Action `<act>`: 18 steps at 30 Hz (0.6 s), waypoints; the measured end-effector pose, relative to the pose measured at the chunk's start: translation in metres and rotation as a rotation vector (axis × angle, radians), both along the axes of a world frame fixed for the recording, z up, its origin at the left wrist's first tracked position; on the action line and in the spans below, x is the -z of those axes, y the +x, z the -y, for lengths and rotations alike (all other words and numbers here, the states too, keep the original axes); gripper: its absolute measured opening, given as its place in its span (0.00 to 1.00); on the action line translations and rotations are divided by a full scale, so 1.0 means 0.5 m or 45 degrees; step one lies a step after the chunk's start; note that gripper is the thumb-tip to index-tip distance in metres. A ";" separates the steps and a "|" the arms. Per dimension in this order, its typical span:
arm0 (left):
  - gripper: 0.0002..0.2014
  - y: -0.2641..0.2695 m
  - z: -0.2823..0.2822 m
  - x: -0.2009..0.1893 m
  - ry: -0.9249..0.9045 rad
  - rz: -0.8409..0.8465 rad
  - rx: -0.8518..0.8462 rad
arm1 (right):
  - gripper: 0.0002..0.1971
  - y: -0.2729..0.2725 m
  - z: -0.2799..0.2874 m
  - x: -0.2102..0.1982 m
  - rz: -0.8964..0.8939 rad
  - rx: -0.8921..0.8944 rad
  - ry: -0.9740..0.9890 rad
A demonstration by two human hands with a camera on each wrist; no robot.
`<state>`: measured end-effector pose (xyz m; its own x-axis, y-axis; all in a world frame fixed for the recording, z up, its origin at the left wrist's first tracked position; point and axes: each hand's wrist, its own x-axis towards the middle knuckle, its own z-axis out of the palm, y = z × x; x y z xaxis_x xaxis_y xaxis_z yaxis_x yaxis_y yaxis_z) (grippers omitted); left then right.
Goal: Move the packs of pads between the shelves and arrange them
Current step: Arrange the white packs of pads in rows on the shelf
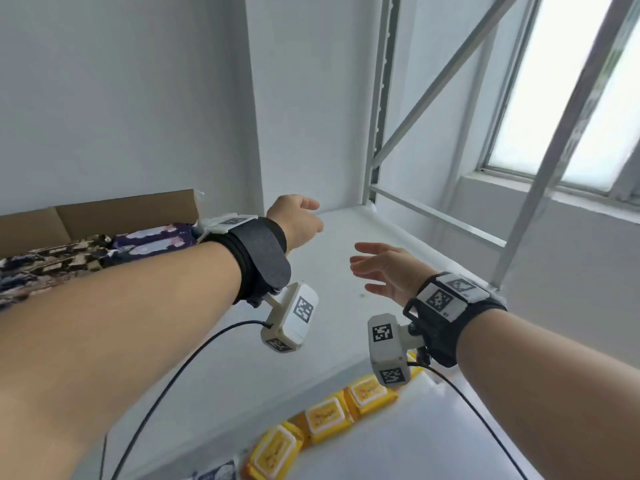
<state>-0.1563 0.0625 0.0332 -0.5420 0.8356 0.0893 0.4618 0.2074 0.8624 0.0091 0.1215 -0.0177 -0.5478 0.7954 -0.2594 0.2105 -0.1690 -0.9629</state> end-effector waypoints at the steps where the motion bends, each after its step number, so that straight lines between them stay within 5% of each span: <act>1: 0.19 0.056 0.014 0.005 0.002 0.023 0.019 | 0.20 0.061 0.018 0.002 0.012 0.015 0.001; 10: 0.24 0.545 0.078 0.142 -0.195 0.229 0.176 | 0.31 0.574 0.112 0.080 0.381 0.209 0.070; 18: 0.36 0.755 0.079 0.328 -0.429 0.334 0.265 | 0.48 0.871 0.089 0.212 0.801 0.411 0.124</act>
